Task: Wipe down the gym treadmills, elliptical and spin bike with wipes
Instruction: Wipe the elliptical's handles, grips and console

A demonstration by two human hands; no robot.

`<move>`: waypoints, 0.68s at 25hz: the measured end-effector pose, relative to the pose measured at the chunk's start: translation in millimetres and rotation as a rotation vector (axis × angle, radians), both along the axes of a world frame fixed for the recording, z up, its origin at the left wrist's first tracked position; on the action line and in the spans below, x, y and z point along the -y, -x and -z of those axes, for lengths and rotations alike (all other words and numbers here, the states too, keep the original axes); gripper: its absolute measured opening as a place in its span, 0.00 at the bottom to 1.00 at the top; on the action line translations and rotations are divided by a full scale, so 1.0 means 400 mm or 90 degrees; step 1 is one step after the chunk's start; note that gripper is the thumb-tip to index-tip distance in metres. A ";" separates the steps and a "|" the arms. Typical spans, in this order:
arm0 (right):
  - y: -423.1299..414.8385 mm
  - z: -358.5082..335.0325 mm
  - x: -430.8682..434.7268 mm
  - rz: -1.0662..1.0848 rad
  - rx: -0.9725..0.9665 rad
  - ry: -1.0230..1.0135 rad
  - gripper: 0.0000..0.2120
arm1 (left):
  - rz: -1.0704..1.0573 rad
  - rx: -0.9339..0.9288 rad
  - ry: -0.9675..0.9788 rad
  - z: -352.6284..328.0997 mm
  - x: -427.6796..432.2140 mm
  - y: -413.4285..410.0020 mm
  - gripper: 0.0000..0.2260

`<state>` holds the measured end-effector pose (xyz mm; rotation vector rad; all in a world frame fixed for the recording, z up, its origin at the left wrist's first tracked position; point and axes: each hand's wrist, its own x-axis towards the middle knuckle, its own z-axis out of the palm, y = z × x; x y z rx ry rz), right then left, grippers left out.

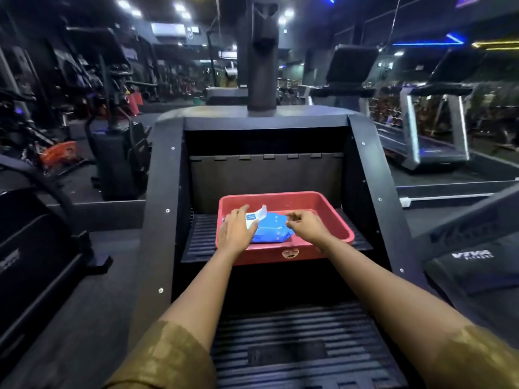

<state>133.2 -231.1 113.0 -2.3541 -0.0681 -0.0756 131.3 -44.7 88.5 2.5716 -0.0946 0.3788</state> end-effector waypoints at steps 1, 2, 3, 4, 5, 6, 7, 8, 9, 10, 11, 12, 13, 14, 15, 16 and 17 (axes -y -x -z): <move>-0.034 0.012 0.007 0.007 -0.004 -0.008 0.15 | 0.030 -0.010 -0.021 0.006 0.016 -0.033 0.24; -0.064 0.024 0.013 0.013 -0.009 -0.007 0.15 | 0.056 -0.021 -0.053 0.015 0.031 -0.062 0.25; -0.094 0.036 0.017 0.026 -0.018 -0.015 0.15 | 0.072 -0.028 -0.079 0.023 0.040 -0.090 0.25; -0.125 0.051 0.020 0.039 -0.036 -0.041 0.14 | 0.071 -0.037 -0.085 0.031 0.046 -0.115 0.25; -0.154 0.068 0.015 0.054 -0.064 -0.096 0.14 | 0.054 -0.048 -0.078 0.039 0.047 -0.136 0.24; -0.183 0.085 0.004 0.069 -0.094 -0.134 0.13 | 0.029 -0.052 -0.065 0.049 0.045 -0.152 0.24; -0.215 0.106 -0.013 0.073 -0.120 -0.150 0.14 | 0.006 -0.051 -0.050 0.061 0.037 -0.163 0.23; -0.243 0.127 -0.033 0.067 -0.139 -0.139 0.16 | -0.007 -0.050 -0.033 0.071 0.026 -0.169 0.23; -0.266 0.146 -0.054 0.048 -0.153 -0.110 0.19 | -0.012 -0.047 -0.019 0.080 0.013 -0.172 0.23; -0.289 0.166 -0.077 0.019 -0.155 -0.063 0.20 | -0.013 -0.045 -0.010 0.089 -0.004 -0.177 0.22; -0.301 0.175 -0.100 -0.020 -0.142 -0.007 0.21 | -0.010 -0.041 -0.007 0.093 -0.017 -0.181 0.22; -0.303 0.178 -0.120 -0.067 -0.118 0.054 0.21 | 0.002 -0.042 -0.015 0.095 -0.029 -0.186 0.23; -0.302 0.181 -0.135 -0.115 -0.088 0.115 0.22 | 0.019 -0.050 -0.041 0.095 -0.037 -0.188 0.24; -0.298 0.185 -0.146 -0.156 -0.054 0.181 0.24 | 0.039 -0.064 -0.087 0.096 -0.042 -0.189 0.25; -0.290 0.187 -0.152 -0.180 -0.031 0.240 0.25 | 0.057 -0.084 -0.144 0.098 -0.042 -0.190 0.27; -0.284 0.191 -0.154 -0.193 -0.012 0.283 0.25 | 0.067 -0.105 -0.195 0.102 -0.039 -0.191 0.28; -0.283 0.199 -0.152 -0.203 -0.006 0.303 0.23 | 0.069 -0.126 -0.236 0.106 -0.037 -0.194 0.28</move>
